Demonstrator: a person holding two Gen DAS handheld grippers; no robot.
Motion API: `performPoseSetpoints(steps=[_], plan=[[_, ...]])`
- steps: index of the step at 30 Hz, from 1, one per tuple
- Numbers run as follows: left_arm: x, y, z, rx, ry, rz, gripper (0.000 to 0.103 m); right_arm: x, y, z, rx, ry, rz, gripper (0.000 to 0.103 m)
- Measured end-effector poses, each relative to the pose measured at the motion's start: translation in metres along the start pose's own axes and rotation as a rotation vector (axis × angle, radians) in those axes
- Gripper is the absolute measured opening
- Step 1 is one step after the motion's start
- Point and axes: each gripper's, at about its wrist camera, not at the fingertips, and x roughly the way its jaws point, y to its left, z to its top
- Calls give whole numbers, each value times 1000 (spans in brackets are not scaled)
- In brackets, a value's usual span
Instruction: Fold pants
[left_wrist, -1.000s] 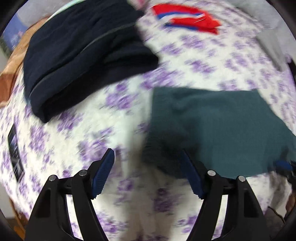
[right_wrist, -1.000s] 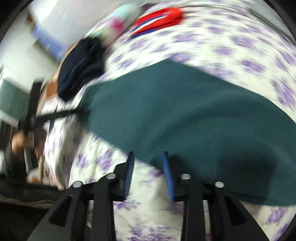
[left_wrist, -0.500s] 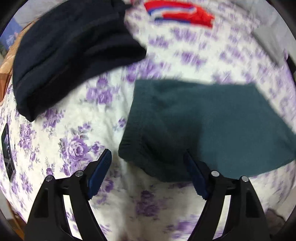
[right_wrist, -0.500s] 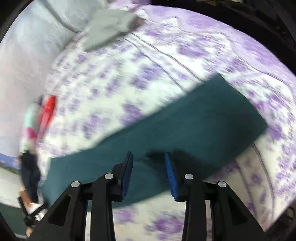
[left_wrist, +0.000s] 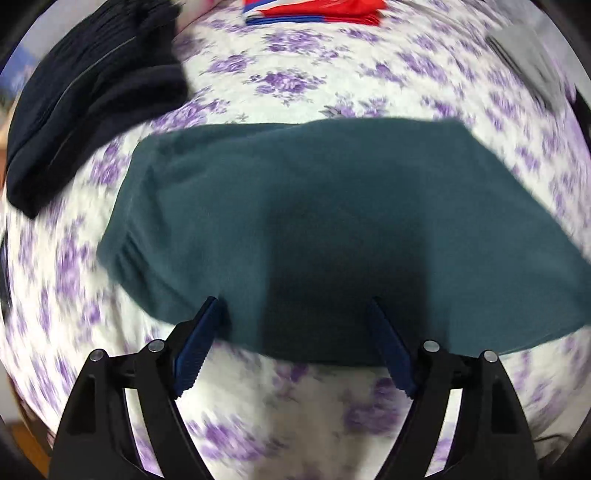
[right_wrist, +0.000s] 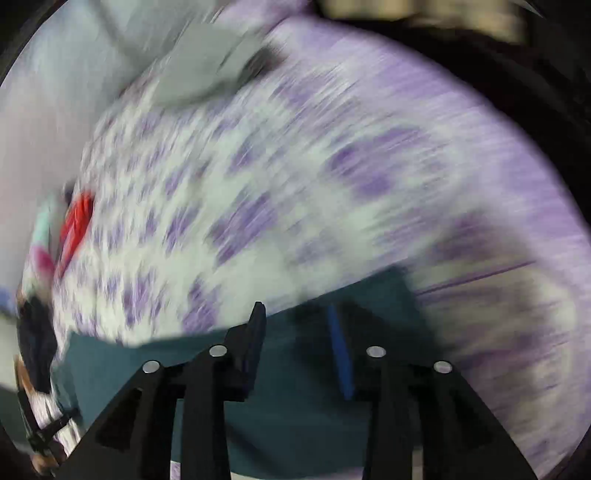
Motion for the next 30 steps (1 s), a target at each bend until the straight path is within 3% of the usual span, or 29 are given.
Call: performPoseSetpoints(steps=[2,3,5,7,8,9,10,11,12,13,15,18,21,24,26,30], plan=[[-12,-11,0,-9,-37,-11,78,-20,-19,0,-1,-8,88,53],[-15,-18,0,1,-47,-12,79,-23,-21,-3,-62,10,62,58],[-12,-39,2,25,-38,-27,81,-16,-25,-3,-107,48,29,58],[1,-57,1,37,0,-26,81,-1,-35,-10,-75,122,118,55],[10,-69,1,49,24,-15,81,8,-35,-13,-111,146,109,52],[17,-74,-1,59,34,14,83,9,-33,-17,-152,151,77,37],[19,-76,-2,52,27,39,84,12,-35,-16,-182,155,42,15],[17,-76,-2,38,22,45,84,11,-42,-13,-171,146,24,8],[16,-76,-2,23,28,47,84,8,-51,-8,-126,125,22,12],[13,-75,-2,17,36,50,84,3,-56,-3,-110,98,10,36],[6,-75,-2,18,29,65,82,-8,-58,3,-140,52,3,59],[-3,-78,-2,26,-1,76,83,1,-62,0,-124,119,61,59],[-2,-78,-10,20,12,68,87,19,-57,-11,-145,143,12,65],[19,-74,-20,22,67,91,99,24,-41,-15,-161,137,7,65],[21,-69,-23,-19,47,59,99,24,-32,-16,-188,141,-16,61],[20,-62,-23,24,40,38,99,15,-22,-24,-190,161,3,45]])
